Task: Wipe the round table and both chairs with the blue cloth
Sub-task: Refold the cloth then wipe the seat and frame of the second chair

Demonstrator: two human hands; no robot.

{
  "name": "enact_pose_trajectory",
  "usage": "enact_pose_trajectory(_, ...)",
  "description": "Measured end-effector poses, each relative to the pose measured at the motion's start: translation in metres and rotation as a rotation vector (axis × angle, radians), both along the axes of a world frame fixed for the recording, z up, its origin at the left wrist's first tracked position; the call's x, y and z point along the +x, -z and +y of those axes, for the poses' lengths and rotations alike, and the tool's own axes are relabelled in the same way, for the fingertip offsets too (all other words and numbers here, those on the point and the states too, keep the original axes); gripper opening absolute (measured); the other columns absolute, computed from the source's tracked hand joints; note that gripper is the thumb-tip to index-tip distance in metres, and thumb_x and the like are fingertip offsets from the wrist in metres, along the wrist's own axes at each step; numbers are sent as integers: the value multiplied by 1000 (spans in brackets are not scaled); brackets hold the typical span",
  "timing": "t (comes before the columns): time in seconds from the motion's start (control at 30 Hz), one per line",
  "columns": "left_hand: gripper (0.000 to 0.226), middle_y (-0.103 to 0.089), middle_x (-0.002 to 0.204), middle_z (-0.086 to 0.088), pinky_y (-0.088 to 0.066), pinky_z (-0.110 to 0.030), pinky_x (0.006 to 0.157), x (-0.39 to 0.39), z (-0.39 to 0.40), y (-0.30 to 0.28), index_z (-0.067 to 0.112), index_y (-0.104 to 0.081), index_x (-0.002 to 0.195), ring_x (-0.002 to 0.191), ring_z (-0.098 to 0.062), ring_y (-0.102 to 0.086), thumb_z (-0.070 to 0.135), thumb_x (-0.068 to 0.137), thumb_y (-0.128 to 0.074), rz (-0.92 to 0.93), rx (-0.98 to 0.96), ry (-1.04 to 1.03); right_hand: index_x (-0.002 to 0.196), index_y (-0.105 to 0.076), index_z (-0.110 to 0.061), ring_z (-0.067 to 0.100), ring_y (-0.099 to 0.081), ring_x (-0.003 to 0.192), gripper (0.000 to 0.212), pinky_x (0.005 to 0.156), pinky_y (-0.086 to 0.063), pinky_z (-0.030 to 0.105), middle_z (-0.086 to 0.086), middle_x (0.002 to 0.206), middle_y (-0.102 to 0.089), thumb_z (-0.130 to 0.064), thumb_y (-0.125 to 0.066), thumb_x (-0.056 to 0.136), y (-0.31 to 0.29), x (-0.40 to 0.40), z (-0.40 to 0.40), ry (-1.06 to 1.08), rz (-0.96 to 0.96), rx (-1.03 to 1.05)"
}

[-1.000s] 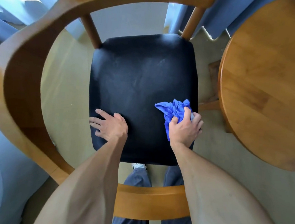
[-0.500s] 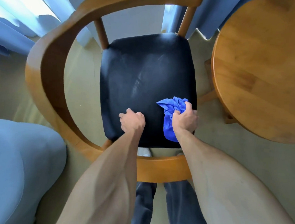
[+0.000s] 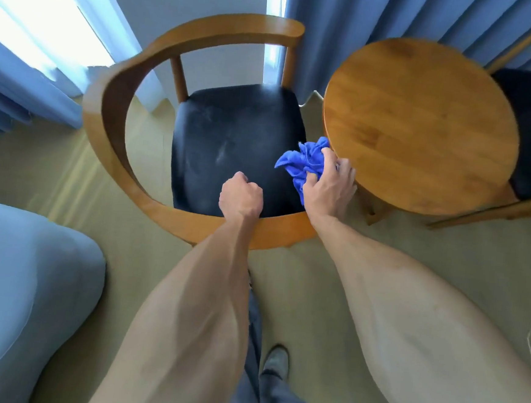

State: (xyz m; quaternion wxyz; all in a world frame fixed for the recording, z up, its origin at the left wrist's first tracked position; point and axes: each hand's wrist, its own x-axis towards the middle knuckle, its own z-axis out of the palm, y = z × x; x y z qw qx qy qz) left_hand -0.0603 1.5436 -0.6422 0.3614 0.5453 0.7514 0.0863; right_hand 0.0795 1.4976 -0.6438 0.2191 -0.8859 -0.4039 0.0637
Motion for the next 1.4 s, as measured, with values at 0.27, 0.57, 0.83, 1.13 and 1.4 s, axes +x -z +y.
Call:
enact_pose_trajectory(0.27,14,-52,98,-3,-43,-34,78,-34,-110,-1,15,-56,104,88,-24,-53,17,95,-45,162,264,82,130,-51,-8,36,-51,98,50,87,-39,39,17,113,-54,-16,-67,83,-1,-14,-99,317,137,293)
enact_pose_trajectory(0.57,21,-57,111,-9,-44,-35,81,-76,-163,31,13,-51,116,95,-29,-58,16,95,-46,170,26,-13,99,-42,-6,30,-57,92,39,74,-41,29,10,102,-59,-11,-71,74,21,-39,-134,322,360,324)
enact_pose_trajectory(0.83,45,-66,116,-9,-55,-42,92,-108,-168,77,19,-45,136,101,-30,-65,21,91,-47,-31,-133,66,98,-41,-8,30,-58,82,41,68,-43,31,8,93,-59,-22,-71,74,56,-94,-142,336,430,356)
enact_pose_trajectory(1.13,93,-65,118,1,-53,-36,83,-165,-166,89,26,-29,145,96,-18,-66,47,69,-79,-285,132,396,94,-47,-13,21,-56,79,35,69,-43,31,-4,83,-59,-46,-58,89,64,-201,-136,228,575,380)
enact_pose_trajectory(1.4,69,-64,105,7,-54,-38,83,-166,-139,78,26,-45,114,95,-14,-62,48,60,-81,-442,171,172,58,-43,-12,23,-39,58,40,60,-33,38,6,55,-52,-35,-28,88,53,-201,-125,294,332,418)
